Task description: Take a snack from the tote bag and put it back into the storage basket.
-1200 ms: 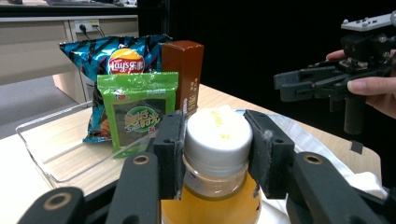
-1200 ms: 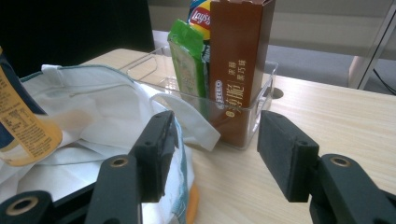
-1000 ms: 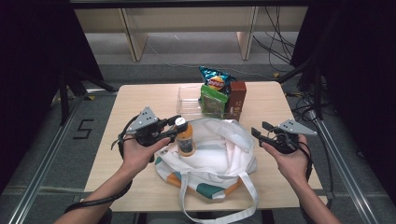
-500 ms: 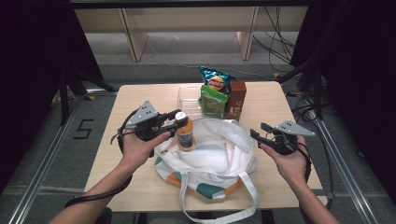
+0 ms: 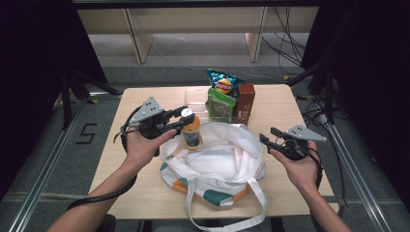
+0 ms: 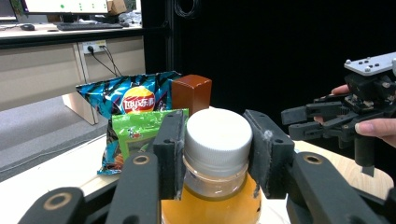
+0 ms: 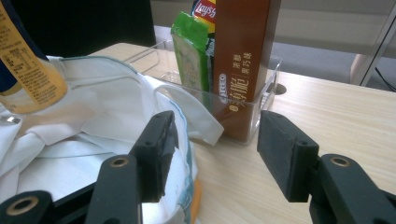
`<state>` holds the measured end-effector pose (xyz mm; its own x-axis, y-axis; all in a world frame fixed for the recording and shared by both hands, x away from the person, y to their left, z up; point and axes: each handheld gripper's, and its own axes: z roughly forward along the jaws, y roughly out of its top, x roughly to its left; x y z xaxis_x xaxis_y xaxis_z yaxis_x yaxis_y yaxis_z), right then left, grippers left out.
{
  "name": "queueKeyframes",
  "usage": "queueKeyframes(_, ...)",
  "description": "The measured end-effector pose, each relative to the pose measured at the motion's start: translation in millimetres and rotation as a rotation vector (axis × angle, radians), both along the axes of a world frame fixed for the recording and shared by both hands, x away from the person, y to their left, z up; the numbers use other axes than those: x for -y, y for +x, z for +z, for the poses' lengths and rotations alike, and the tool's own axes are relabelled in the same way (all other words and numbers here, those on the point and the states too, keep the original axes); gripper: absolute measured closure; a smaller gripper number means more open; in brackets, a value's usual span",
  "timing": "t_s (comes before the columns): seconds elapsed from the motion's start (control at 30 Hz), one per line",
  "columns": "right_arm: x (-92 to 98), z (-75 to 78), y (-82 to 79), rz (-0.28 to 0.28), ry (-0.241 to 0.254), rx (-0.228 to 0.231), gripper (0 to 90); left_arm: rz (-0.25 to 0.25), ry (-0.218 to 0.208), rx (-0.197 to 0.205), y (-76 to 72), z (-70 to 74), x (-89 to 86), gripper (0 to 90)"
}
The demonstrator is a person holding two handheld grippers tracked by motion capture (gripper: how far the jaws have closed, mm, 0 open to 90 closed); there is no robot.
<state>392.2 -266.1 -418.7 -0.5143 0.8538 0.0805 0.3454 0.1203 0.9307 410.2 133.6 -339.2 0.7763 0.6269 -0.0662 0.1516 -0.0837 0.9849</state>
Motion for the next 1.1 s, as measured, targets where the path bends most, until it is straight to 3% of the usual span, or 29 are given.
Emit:
queueKeyframes(0.1,-0.5,-0.8,0.5,-0.008,0.008,0.013,46.6,0.004,-0.001,0.002,1.5,2.3,-0.5,58.7)
queueKeyframes(0.13,1.2,-0.3,1.0,0.016,-0.002,0.003,46.6,0.006,-0.005,0.0,1.8,2.8,-0.4,58.7)
queueKeyframes(0.17,1.2,-0.2,0.6,0.006,-0.006,0.001,46.6,0.007,-0.003,0.001,2.2,3.1,-0.6,58.7)
queueKeyframes(0.2,2.7,-0.2,2.3,0.015,-0.023,0.02,46.6,0.008,-0.004,0.001,2.5,3.5,-0.7,58.7)
queueKeyframes(0.47,2.5,-1.1,2.5,0.017,-0.017,0.024,46.6,0.019,-0.004,0.002,7.5,7.2,-1.8,58.7)
queueKeyframes(0.57,3.0,-0.4,2.1,0.012,-0.022,0.016,46.6,0.019,-0.006,0.005,8.8,8.6,-1.6,58.7)
queueKeyframes(0.63,1.6,-0.9,1.1,0.008,0.002,0.0,46.6,0.016,-0.005,0.004,9.3,9.6,-1.5,58.7)
queueKeyframes(0.7,2.9,-0.9,2.5,0.014,-0.014,0.017,46.5,0.017,-0.007,0.005,10.0,10.5,-1.3,58.7)
queueKeyframes(0.77,1.6,-0.7,1.0,0.007,0.002,0.002,46.6,0.02,-0.014,0.003,10.8,12.0,-1.7,58.7)
queueKeyframes(0.8,2.9,-0.3,2.0,0.007,-0.022,0.019,46.6,0.022,-0.015,0.006,11.4,12.9,-2.1,58.7)
queueKeyframes(1.1,0.9,-1.1,1.1,0.002,-0.003,0.002,46.5,0.02,-0.014,0.015,13.4,17.3,-1.2,58.7)
